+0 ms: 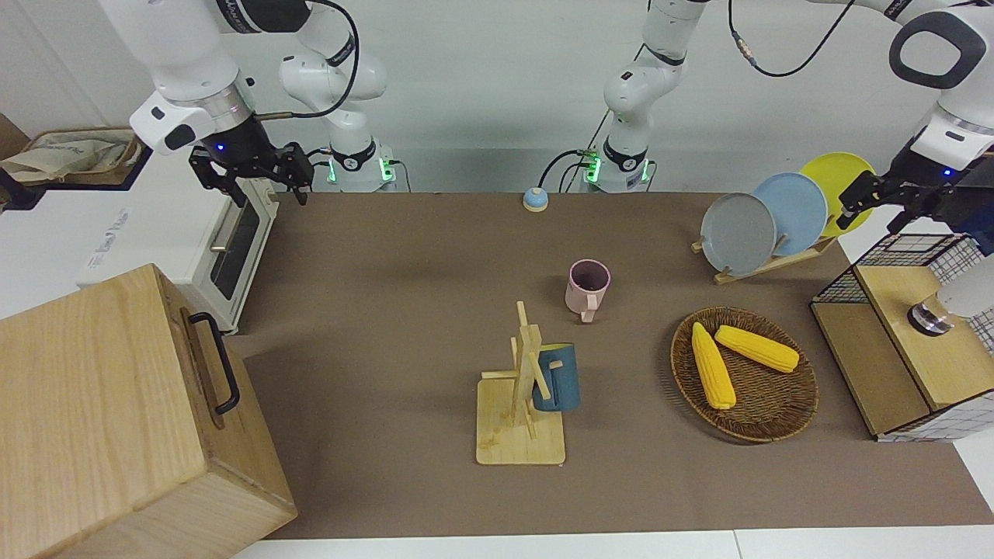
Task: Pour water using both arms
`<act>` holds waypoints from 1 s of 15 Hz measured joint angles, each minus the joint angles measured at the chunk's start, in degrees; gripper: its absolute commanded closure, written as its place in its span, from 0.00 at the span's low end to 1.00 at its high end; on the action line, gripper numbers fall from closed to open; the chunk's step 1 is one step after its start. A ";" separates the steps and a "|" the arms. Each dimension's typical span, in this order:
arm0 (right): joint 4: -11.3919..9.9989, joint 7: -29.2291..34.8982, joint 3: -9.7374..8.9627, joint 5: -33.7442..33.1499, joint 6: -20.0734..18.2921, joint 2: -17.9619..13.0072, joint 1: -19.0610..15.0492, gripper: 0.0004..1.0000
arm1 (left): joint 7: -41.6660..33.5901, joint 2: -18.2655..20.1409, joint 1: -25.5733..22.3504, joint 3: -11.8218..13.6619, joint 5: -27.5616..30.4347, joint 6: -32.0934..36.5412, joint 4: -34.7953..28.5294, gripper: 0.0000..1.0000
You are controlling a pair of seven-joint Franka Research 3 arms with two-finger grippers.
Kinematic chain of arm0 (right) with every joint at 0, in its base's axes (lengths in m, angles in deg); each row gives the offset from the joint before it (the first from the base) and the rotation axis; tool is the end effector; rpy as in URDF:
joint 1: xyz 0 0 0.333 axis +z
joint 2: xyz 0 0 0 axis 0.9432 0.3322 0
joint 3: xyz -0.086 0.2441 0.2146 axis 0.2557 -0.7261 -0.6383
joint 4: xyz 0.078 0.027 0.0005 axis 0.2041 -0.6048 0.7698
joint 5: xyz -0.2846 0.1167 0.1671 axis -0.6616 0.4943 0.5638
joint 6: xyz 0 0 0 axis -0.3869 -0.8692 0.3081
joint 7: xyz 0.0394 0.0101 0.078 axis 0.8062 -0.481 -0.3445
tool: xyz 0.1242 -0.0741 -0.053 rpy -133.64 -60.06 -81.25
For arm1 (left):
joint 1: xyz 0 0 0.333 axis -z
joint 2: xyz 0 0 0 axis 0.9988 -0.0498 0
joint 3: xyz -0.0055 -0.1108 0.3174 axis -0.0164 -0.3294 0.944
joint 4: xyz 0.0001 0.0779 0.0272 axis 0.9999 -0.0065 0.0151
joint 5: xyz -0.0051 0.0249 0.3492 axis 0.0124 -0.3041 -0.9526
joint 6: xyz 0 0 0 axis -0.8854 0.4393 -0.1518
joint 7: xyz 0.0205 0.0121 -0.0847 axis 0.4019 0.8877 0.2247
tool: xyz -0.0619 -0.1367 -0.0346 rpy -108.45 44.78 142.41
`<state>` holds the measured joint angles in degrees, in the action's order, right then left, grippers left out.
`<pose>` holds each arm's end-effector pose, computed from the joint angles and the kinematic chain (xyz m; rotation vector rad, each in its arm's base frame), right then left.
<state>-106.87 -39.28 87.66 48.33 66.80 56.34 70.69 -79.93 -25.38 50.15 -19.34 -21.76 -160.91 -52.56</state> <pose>0.5277 0.0212 0.6085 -3.1135 0.0107 0.0988 0.5287 0.1903 0.5630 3.0494 -0.1633 0.1772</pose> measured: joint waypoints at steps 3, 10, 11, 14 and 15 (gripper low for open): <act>0.00 0.00 0.00 0.00 0.00 0.00 0.00 0.01 | 4.27 0.91 1.98 -2.06 -4.31 1.72 0.01 0.00; 0.00 0.00 0.00 0.00 0.00 0.00 0.00 0.01 | 12.34 2.34 10.38 -2.54 -6.41 7.87 0.01 0.00; 0.00 0.00 0.00 0.00 0.00 0.00 0.00 0.01 | 12.82 2.35 11.59 -2.48 -6.42 8.55 -0.01 0.00; 0.00 0.00 0.00 0.00 0.00 0.00 0.00 0.01 | 14.92 2.35 15.29 -1.73 -6.43 9.52 -0.07 0.00; 0.00 0.00 0.00 0.00 0.00 0.00 0.00 0.01 | 15.80 2.35 17.27 -0.25 -6.43 9.58 -0.09 0.00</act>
<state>-106.87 -39.28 87.66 48.33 66.80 56.34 70.69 -64.14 -23.04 67.41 -19.59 -28.19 -151.33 -52.65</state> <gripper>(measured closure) 0.004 0.000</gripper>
